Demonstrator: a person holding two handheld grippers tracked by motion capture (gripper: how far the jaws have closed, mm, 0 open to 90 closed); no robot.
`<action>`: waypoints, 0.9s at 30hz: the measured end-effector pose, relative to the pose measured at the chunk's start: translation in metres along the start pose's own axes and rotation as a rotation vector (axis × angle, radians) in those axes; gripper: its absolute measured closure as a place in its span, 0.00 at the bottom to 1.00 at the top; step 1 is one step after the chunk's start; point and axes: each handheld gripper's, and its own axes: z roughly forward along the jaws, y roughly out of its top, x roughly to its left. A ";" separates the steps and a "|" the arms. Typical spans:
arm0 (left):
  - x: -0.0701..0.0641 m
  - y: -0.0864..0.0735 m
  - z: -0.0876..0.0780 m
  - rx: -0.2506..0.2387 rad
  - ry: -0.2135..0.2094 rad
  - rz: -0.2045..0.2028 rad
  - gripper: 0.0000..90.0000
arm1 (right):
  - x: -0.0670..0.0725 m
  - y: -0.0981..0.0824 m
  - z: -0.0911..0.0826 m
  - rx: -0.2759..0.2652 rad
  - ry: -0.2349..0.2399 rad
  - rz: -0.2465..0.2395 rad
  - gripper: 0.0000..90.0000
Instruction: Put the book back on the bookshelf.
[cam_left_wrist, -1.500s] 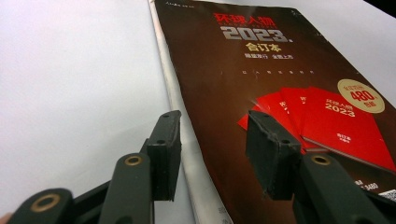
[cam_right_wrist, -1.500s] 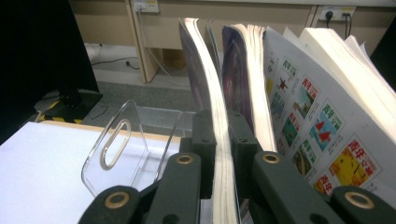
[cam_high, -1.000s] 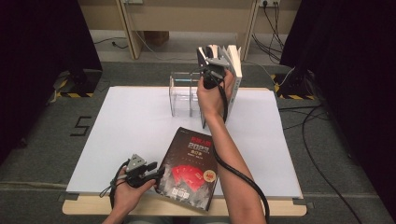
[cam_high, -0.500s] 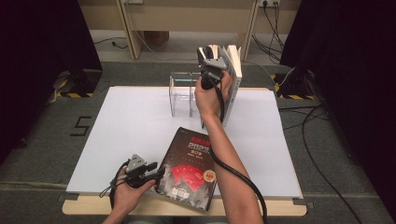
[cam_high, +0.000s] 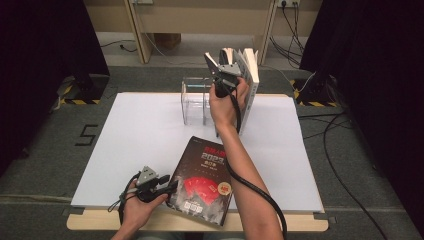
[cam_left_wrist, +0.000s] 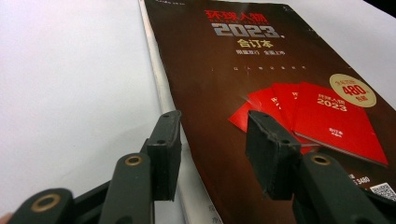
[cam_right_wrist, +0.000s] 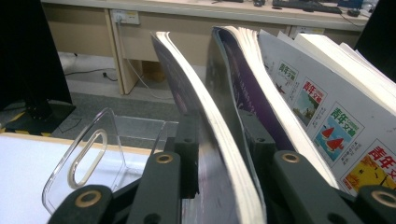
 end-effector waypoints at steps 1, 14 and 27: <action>0.000 0.000 0.000 0.000 0.000 -0.001 0.61 | 0.000 -0.001 -0.001 -0.003 0.003 -0.001 0.80; 0.000 0.001 0.000 -0.004 -0.001 0.001 0.61 | -0.002 -0.010 -0.023 -0.047 0.027 0.015 0.79; -0.001 0.000 0.001 -0.005 -0.006 0.001 0.61 | -0.017 -0.027 -0.033 0.002 0.098 0.114 0.90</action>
